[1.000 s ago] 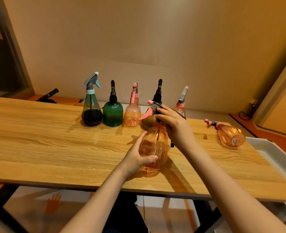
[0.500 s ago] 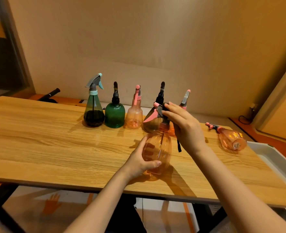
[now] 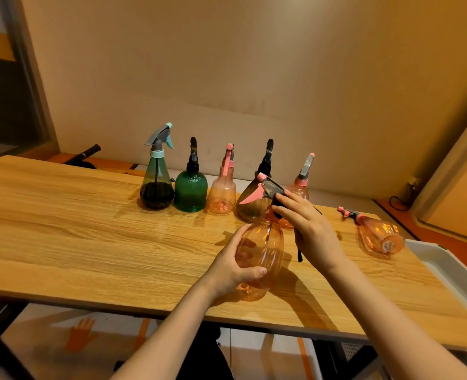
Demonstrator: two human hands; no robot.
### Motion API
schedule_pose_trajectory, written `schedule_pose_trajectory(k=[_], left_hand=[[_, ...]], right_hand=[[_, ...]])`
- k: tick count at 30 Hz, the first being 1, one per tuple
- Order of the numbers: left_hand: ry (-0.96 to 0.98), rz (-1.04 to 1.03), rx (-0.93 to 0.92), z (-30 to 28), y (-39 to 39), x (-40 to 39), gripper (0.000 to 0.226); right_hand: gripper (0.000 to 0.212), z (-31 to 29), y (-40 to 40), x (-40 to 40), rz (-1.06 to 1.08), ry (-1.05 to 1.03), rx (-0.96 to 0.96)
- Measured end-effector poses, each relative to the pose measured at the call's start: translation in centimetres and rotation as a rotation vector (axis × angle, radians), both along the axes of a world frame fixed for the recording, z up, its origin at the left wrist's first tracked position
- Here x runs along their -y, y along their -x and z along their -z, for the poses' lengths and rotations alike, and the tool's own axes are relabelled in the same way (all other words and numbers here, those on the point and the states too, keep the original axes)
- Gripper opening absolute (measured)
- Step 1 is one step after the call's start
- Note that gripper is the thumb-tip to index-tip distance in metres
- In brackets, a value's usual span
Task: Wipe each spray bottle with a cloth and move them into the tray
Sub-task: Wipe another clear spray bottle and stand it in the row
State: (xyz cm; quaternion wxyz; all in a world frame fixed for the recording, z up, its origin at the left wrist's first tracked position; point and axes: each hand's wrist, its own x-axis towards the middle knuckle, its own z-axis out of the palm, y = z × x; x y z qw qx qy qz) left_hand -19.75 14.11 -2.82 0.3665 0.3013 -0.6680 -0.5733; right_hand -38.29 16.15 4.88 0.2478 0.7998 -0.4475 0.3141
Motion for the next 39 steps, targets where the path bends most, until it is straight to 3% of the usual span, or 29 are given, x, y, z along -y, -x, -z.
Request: schedule_pose_trajectory(k=[4,8,10,12,17,22,26,33,39], left_hand=[[0.01,-0.018,0.024,0.3,0.0,0.1,0.1],[-0.013,-0.039,0.057,0.2,0.1,0.1,0.073],[-0.006,-0.032,0.04,0.1,0.2,0.0,0.09],[-0.008,-0.028,0.036,0.2,0.2,0.0,0.106],[0.006,0.004,0.015,0.2,0.2,0.1,0.099],[0.001,-0.026,0.063,0.1,-0.1,-0.2,0.111],[-0.023,-0.052,0.07,0.0,0.1,-0.4,0.106],[0.01,-0.018,0.021,-0.2,0.1,-0.2,0.098],[0.026,-0.001,0.011,0.1,0.1,-0.1,0.096]], right_hand=[[0.051,-2.8,-1.5,0.2,-0.042,0.033,-0.148],[0.047,-3.8,-3.1,2.2,-0.089,-0.066,-0.434],[0.049,-3.9,-2.7,2.5,-0.087,-0.089,-0.475],[0.05,-3.9,-1.5,2.1,-0.069,-0.107,-0.44],[0.061,-3.2,0.7,0.8,0.018,-0.145,-0.329],[0.043,-4.9,-0.8,0.6,0.011,-0.089,-0.192],[0.051,-5.0,-2.6,2.2,0.077,-0.134,-0.182],[0.058,-0.4,0.0,-0.2,0.145,-0.092,0.003],[0.054,-1.0,-0.2,-1.0,0.106,0.0,0.0]])
